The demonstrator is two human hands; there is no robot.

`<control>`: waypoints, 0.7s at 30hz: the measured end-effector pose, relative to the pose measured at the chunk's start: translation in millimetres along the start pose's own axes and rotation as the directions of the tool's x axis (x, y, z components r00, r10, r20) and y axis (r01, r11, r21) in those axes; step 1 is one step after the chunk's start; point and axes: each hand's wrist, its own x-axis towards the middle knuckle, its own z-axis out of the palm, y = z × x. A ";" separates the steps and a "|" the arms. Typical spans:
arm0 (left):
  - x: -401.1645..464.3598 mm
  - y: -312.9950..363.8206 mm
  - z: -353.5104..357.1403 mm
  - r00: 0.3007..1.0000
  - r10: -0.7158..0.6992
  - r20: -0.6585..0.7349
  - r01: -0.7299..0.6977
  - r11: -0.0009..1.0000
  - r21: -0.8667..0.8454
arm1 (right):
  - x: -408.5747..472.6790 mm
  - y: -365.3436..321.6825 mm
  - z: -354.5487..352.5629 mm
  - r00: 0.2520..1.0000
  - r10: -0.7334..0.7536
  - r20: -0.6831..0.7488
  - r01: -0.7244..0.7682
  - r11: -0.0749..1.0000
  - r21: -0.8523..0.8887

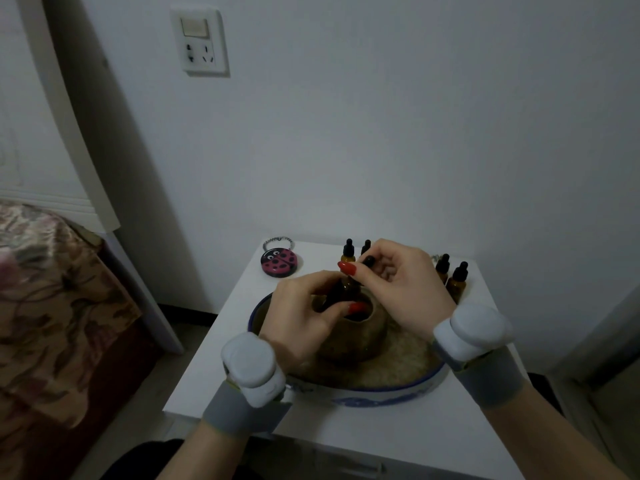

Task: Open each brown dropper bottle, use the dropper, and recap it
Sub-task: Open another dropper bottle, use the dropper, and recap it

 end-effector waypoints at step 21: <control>-0.8 -3.7 -23.7 0.987 -0.012 0.163 -0.001 0.997 0.080 | -2.1 -0.1 -11.2 0.962 -0.129 0.240 0.141 0.989 -0.033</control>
